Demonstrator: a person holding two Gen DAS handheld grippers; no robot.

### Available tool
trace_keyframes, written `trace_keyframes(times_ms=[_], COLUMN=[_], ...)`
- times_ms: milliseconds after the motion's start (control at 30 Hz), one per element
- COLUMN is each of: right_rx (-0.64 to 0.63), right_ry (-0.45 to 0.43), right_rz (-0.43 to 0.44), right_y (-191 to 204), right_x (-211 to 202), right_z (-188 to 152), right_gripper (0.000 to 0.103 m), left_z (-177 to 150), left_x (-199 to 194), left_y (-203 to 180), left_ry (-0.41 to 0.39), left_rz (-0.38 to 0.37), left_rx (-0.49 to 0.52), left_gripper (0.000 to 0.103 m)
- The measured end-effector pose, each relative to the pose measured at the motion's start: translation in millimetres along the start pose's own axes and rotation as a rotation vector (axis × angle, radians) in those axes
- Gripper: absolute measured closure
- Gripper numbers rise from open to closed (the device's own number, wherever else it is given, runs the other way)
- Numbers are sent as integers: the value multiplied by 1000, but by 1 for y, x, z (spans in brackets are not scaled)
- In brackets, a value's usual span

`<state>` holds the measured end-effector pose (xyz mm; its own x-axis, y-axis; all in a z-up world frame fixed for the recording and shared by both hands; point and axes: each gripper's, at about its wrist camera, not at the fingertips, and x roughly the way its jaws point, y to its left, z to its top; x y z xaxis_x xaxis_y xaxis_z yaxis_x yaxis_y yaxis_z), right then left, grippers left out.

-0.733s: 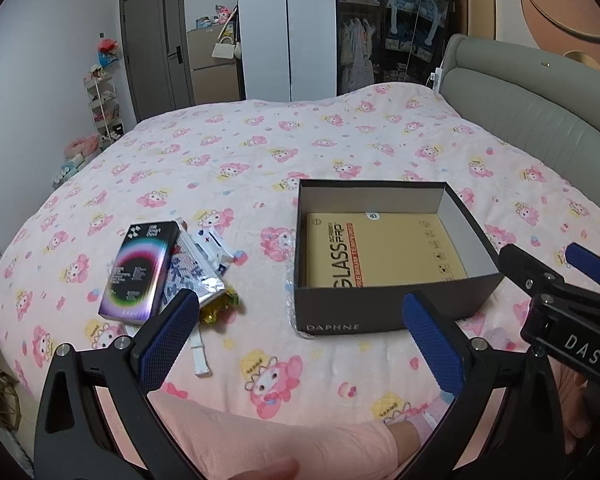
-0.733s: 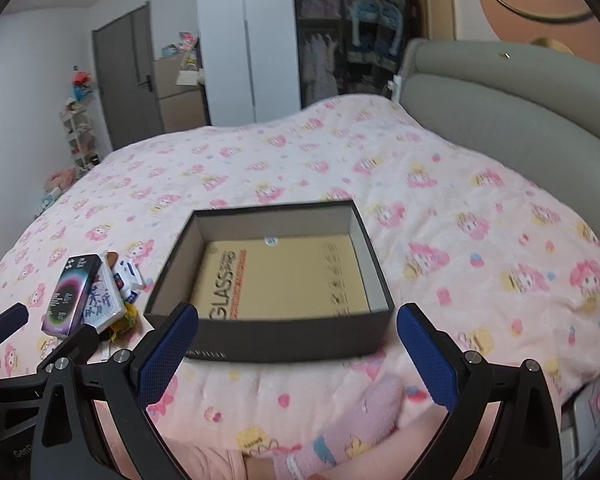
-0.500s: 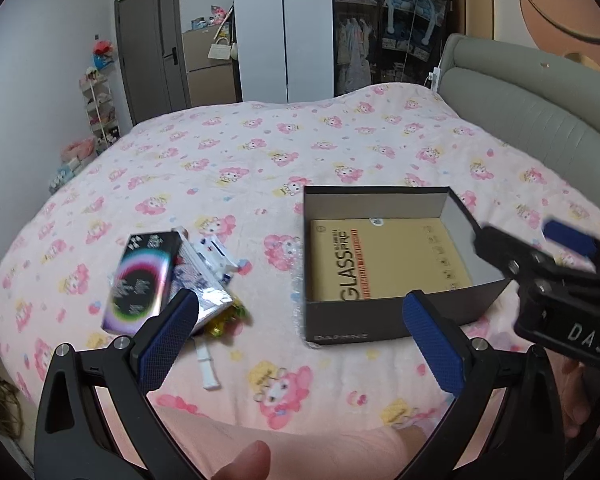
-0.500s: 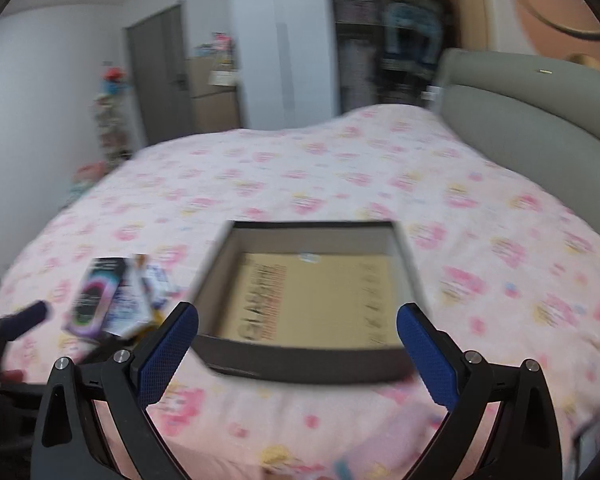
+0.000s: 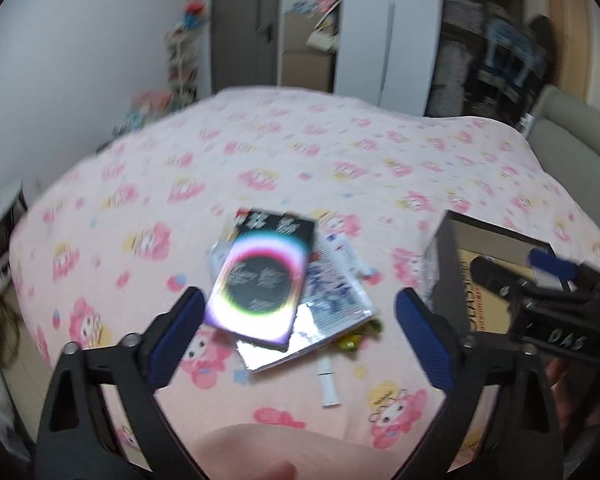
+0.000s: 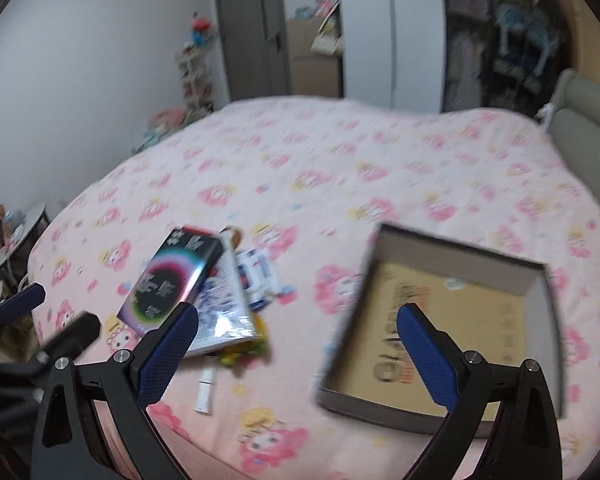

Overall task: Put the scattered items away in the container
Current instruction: 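Reach the right tool toward the black Smart Devil box, then grasp the black Smart Devil box with the right tool and lift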

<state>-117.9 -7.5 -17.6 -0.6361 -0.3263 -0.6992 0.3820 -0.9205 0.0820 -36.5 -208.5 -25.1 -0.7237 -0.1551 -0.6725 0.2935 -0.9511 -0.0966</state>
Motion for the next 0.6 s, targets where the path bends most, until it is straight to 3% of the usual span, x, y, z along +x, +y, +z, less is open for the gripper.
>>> trace_keyframes(times_ms=[100, 233, 267, 300, 333, 500, 600], right_rx=[3, -33, -42, -45, -33, -21, -24], right_ry=[57, 123, 137, 159, 173, 226, 258], right_rz=[90, 136, 139, 140, 147, 166, 174], right_y=[24, 49, 52, 56, 59, 74, 83], right_x=[39, 76, 82, 92, 100, 131, 147], right_z=[1, -4, -5, -6, -5, -7, -10], right_gripper=[5, 21, 23, 29, 37, 51, 52], left_z=[-2, -4, -5, -3, -1, 8, 12], left_x=[29, 62, 71, 80, 90, 140, 163], left_y=[31, 57, 64, 67, 71, 89, 93], left_ry=[68, 138, 153, 167, 181, 252, 297], left_rz=[6, 12, 6, 3, 1, -13, -11], left_rx=[-59, -126, -149, -160, -170, -223, -239], left_gripper=[13, 16, 21, 36, 42, 47, 46])
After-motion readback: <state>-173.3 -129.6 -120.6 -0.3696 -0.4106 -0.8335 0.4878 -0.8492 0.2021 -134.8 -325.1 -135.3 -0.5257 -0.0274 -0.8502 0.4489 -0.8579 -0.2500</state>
